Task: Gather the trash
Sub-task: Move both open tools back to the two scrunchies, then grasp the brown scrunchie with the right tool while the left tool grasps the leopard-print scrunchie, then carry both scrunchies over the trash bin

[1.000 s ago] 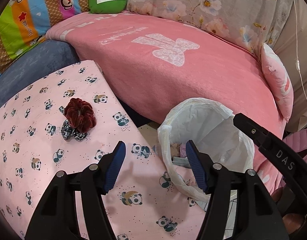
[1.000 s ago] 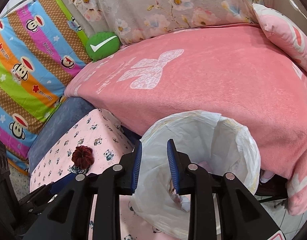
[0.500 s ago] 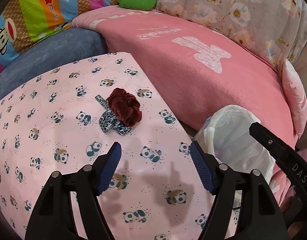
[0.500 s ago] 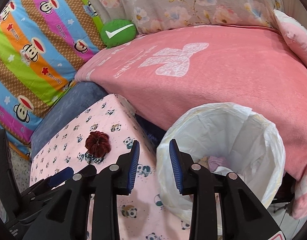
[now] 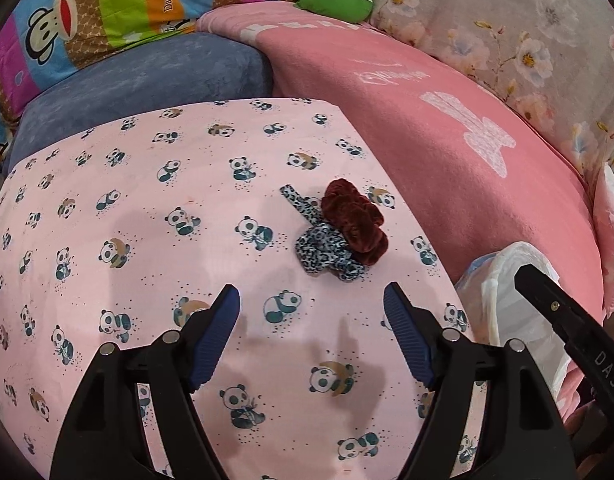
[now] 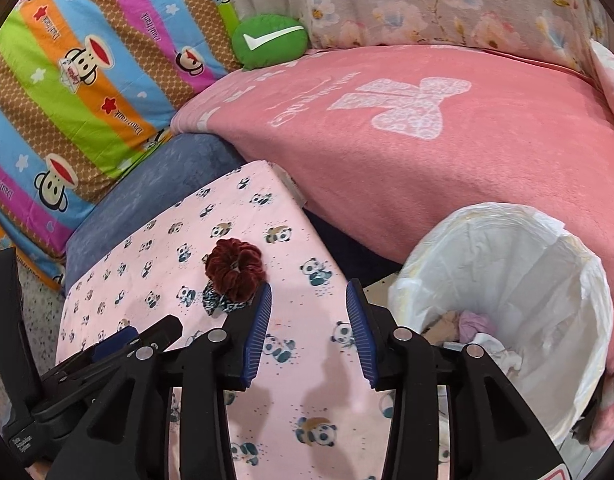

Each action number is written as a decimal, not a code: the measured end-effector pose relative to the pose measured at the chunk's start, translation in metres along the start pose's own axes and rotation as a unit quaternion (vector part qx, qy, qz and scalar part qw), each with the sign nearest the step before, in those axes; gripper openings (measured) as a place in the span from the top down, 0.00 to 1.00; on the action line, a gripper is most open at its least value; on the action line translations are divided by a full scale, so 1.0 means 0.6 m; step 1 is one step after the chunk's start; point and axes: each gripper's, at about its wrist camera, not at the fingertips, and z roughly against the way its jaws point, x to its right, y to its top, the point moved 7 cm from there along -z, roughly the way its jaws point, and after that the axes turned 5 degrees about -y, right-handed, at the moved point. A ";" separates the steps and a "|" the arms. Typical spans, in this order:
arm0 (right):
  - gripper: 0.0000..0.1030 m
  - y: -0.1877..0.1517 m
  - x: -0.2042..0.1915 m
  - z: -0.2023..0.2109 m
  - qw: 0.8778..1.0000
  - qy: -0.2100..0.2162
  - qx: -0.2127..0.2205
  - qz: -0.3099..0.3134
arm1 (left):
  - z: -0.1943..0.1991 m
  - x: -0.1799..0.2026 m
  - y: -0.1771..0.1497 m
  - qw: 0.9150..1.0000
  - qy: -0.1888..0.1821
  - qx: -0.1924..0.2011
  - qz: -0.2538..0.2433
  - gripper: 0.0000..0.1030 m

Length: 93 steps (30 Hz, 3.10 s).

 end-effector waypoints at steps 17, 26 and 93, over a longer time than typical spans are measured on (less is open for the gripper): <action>0.56 -0.006 -0.133 -0.119 0.997 0.025 -0.051 0.053 | -0.036 -0.126 0.016 0.998 0.024 -0.012 0.057 0.31; 0.59 -0.008 -0.158 -0.184 0.995 0.024 -0.077 0.060 | -0.065 -0.136 0.030 0.998 0.022 -0.019 0.051 0.31; 0.85 0.050 0.105 0.123 0.995 0.016 0.080 -0.061 | 0.026 0.244 -0.006 0.985 -0.090 0.006 -0.147 0.87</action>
